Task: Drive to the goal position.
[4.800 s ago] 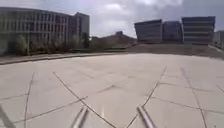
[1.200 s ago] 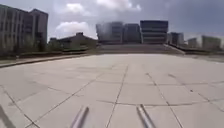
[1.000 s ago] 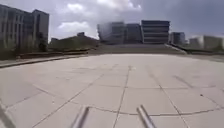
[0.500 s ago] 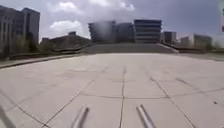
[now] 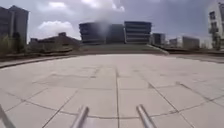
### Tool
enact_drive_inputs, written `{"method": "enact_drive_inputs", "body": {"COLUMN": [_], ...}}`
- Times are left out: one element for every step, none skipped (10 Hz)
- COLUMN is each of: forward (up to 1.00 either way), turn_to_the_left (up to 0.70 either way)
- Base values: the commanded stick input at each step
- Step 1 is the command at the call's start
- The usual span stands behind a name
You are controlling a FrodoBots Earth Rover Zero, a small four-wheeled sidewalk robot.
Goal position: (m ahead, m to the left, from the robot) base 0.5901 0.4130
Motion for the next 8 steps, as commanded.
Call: {"method": "enact_drive_inputs", "body": {"forward": [1.0, 1.0, 1.0, 1.0, 1.0, 1.0, 1.0, 1.0], "turn_to_the_left": [-0.36, -0.36, -0.36, -0.34, -0.14, 0.04, 0.04, 0.04]}}
